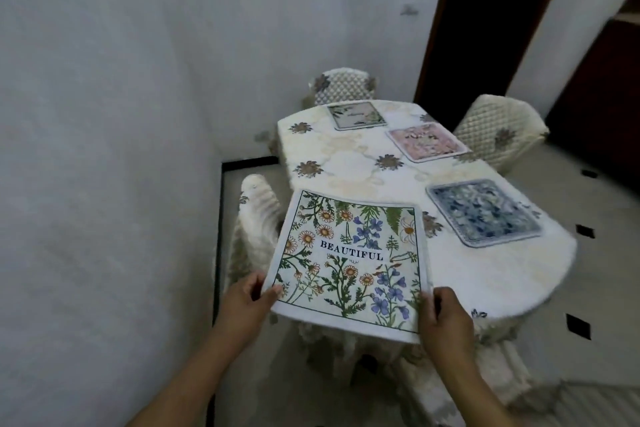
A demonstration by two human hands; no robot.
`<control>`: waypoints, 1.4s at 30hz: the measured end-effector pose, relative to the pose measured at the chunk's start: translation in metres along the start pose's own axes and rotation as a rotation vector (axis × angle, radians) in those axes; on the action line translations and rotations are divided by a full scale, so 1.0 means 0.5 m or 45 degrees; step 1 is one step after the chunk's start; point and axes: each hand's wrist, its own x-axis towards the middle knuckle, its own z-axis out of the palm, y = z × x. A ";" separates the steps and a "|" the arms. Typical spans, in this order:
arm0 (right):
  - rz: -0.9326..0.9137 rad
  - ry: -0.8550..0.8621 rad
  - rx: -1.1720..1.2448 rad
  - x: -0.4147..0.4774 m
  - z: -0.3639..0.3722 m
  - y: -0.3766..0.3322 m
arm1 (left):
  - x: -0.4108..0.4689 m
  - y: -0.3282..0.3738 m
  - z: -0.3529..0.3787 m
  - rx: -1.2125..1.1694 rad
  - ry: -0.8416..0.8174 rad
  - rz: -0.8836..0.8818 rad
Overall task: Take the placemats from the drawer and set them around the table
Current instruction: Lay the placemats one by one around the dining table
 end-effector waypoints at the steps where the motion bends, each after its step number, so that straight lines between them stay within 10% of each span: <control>1: 0.047 0.048 -0.013 0.018 0.010 0.009 | 0.049 0.006 0.012 0.038 -0.060 0.045; 24: 0.699 0.547 0.042 0.370 0.469 -0.085 | 1.000 0.018 0.186 0.507 -0.812 0.377; 42: 1.304 0.550 -0.180 0.423 0.768 -0.100 | 1.247 -0.186 0.291 0.751 -1.027 0.559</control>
